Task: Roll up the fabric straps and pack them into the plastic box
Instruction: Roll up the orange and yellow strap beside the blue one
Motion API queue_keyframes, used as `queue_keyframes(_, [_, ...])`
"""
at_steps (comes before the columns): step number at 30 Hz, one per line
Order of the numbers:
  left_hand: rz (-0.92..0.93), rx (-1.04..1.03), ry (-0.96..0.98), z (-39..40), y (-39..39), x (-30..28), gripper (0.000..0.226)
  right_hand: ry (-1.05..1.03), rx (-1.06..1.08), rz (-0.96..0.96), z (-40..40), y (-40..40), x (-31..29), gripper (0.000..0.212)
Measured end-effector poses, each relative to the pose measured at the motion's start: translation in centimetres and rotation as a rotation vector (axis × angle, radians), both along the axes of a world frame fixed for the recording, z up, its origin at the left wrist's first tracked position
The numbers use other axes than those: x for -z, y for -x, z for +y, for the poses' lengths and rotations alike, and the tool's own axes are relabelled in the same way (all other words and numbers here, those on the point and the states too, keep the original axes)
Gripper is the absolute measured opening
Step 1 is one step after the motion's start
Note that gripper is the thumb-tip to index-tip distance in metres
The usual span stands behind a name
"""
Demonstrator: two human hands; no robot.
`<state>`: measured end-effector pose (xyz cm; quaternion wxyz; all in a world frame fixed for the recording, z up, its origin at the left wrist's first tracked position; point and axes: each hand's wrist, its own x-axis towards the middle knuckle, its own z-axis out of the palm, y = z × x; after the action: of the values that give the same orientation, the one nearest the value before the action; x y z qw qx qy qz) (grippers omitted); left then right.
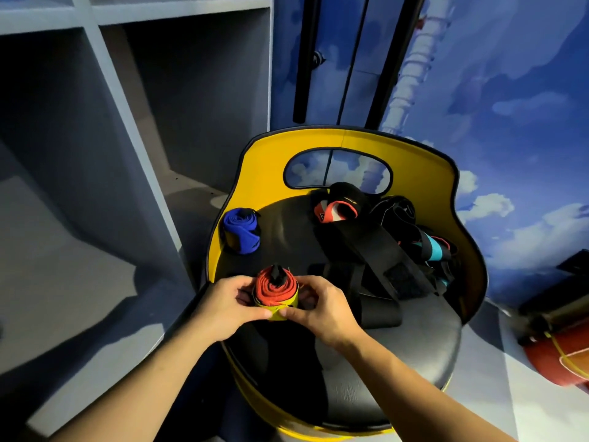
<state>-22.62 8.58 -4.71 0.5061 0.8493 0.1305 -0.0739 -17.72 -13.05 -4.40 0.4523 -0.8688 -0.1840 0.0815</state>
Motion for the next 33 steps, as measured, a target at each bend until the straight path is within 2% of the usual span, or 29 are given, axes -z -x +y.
queue_keyframes(6, [0.01, 0.026, -0.033, 0.1, 0.1, -0.3, 0.055, 0.03, -0.032, -0.068, 0.7, 0.0, 0.3, 0.065])
queue_keyframes(16, [-0.11, -0.023, -0.17, -1.4, -0.7, 0.8, 0.069, 0.038, -0.054, -0.062, -0.4, -0.4, 0.8, 0.039])
queue_keyframes(19, [-0.114, -0.004, -0.199, -1.3, -0.7, 0.7, 0.064, 0.071, -0.05, -0.089, -0.1, -0.5, 0.7, 0.041])
queue_keyframes(21, [-0.084, -0.022, -0.138, -1.3, -0.6, 0.7, 0.066, 0.088, -0.027, -0.071, 0.1, -0.4, 0.8, 0.048])
queue_keyframes(24, [-0.03, -0.084, 0.079, -1.9, -0.4, 0.8, 0.075, 0.034, 0.078, -0.008, -0.1, 0.2, 0.7, 0.057])
queue_keyframes(29, [-0.023, -0.124, 0.264, -3.4, -0.2, 0.7, 0.061, -0.065, 0.137, 0.041, -1.2, 1.3, 0.7, 0.077])
queue_keyframes(30, [-0.024, -0.128, 0.27, -3.6, -0.2, 0.7, 0.062, -0.03, 0.12, 0.034, -1.5, 1.3, 0.6, 0.078])
queue_keyframes(33, [-0.022, -0.104, 0.263, -3.9, -0.4, 0.9, 0.068, 0.036, 0.089, 0.062, -2.3, 0.5, 0.5, 0.064])
